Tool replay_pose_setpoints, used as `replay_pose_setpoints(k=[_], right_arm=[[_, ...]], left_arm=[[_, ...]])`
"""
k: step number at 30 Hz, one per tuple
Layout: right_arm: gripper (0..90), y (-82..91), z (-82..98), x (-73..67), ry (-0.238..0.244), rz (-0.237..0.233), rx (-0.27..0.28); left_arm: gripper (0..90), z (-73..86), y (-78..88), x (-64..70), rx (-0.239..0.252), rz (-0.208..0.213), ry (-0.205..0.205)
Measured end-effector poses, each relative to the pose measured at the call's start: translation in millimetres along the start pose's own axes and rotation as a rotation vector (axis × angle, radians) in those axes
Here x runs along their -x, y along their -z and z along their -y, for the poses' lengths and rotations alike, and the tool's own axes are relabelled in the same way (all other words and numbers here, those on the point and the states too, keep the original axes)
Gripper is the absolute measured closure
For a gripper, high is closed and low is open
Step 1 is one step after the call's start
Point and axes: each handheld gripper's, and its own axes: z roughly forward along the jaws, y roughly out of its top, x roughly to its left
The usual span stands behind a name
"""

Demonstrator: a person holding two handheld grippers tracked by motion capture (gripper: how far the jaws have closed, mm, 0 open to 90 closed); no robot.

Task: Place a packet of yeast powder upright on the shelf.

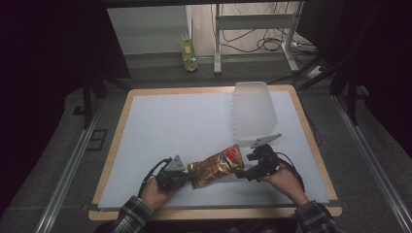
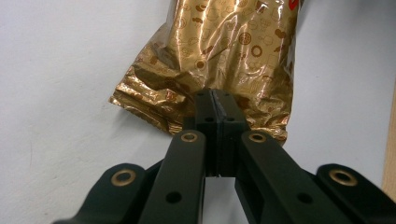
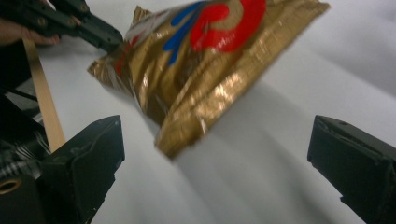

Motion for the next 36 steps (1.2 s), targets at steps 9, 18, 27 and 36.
replay_pose_setpoints(k=[9,18,27,36], right_arm=[[11.4,-22.0,-22.7,1.1,-0.084,-0.075,-0.025],[23.1,-35.5,-36.1,-4.1,-0.144,-0.137,-0.066],[63.3,-31.8,-42.2,5.3,-0.199,-0.195,-0.048],[73.4,-24.6,-45.4,-0.5,-0.166,-0.226,-0.015]], left_arm=[[89.9,0.0,0.1,0.6,0.001,-0.003,-0.005],[89.9,0.0,0.3,0.7,-0.002,-0.005,-0.013],[89.7,-0.1,0.5,2.3,0.002,-0.015,-0.020],[76.9,-1.1,8.0,2.7,0.032,-0.033,-0.044]])
